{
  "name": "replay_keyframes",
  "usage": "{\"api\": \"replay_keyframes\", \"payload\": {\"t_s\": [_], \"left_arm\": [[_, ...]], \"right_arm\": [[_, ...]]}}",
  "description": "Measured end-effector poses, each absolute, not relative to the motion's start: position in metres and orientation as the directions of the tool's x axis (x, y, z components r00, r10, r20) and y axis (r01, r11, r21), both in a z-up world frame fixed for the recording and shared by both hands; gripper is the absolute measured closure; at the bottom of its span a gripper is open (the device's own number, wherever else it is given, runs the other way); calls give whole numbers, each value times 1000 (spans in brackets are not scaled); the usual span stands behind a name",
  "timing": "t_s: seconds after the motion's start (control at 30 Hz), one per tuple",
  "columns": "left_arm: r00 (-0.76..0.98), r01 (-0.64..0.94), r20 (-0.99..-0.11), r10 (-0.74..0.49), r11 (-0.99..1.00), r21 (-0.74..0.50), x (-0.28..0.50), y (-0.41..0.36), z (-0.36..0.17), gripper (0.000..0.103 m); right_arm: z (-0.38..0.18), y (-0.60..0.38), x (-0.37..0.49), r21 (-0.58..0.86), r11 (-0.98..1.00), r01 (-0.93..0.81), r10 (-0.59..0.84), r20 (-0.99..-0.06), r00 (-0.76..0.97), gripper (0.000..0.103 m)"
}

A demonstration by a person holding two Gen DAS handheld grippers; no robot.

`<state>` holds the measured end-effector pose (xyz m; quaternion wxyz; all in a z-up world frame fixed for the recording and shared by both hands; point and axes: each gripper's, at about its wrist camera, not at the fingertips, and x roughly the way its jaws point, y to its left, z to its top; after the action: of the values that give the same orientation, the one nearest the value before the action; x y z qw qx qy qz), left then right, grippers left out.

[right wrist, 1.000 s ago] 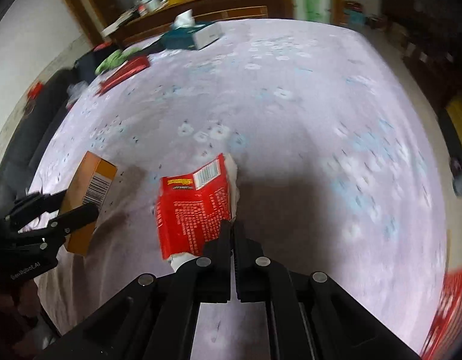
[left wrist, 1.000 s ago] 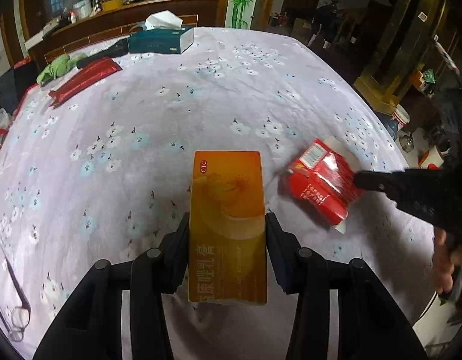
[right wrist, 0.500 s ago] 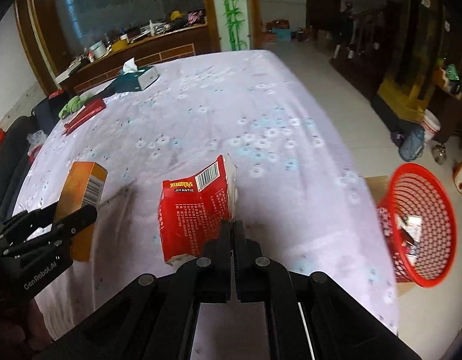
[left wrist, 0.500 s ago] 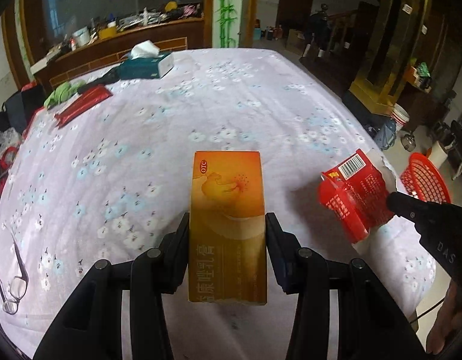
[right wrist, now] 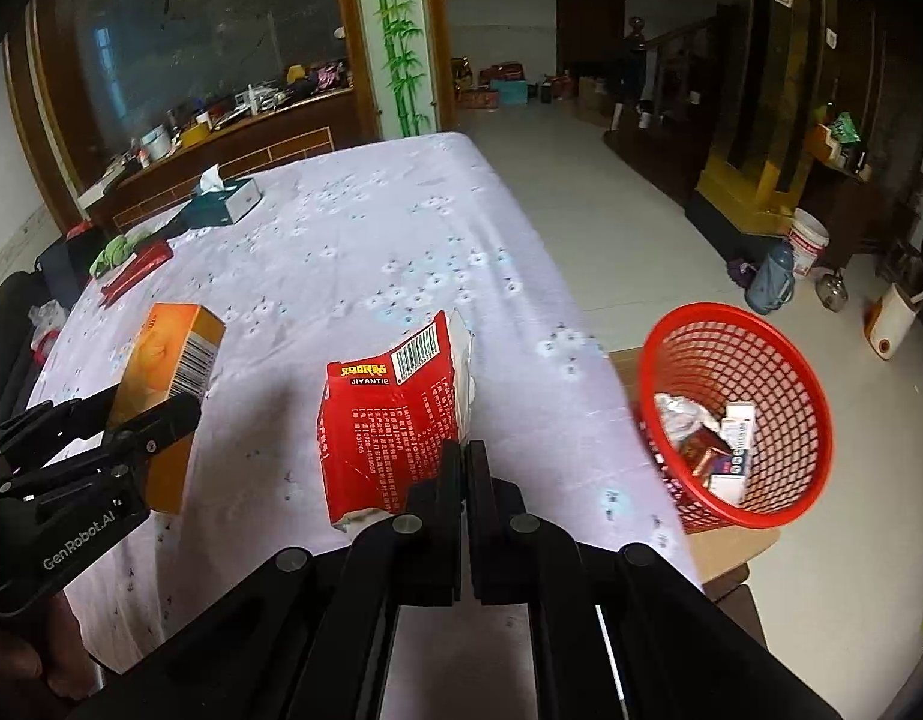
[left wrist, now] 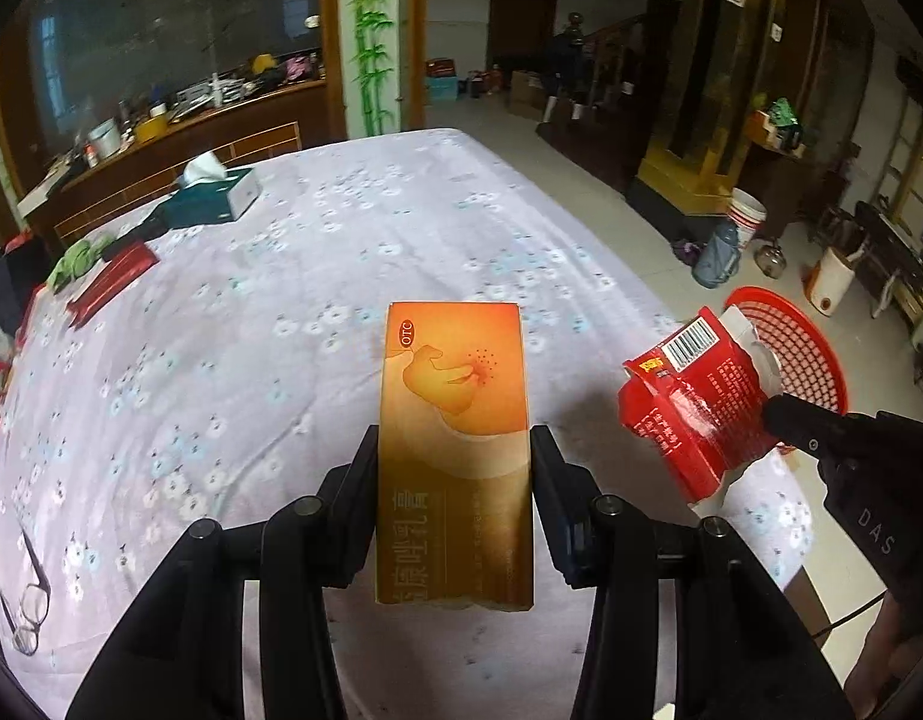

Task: Collect trash
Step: 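Carry the orange box in the left tool and red box in the right tool to the wastebasket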

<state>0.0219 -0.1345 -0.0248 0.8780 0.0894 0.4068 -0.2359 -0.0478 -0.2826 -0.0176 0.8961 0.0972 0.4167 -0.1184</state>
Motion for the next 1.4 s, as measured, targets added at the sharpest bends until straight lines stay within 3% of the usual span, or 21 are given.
{"api": "replay_keyframes", "payload": {"t_s": [1.4], "left_arm": [[518, 625, -727, -451, 780, -38, 9, -208, -7, 58]], "right_arm": [[8, -340, -88, 35, 905, 424, -270, -724, 635, 101]]}}
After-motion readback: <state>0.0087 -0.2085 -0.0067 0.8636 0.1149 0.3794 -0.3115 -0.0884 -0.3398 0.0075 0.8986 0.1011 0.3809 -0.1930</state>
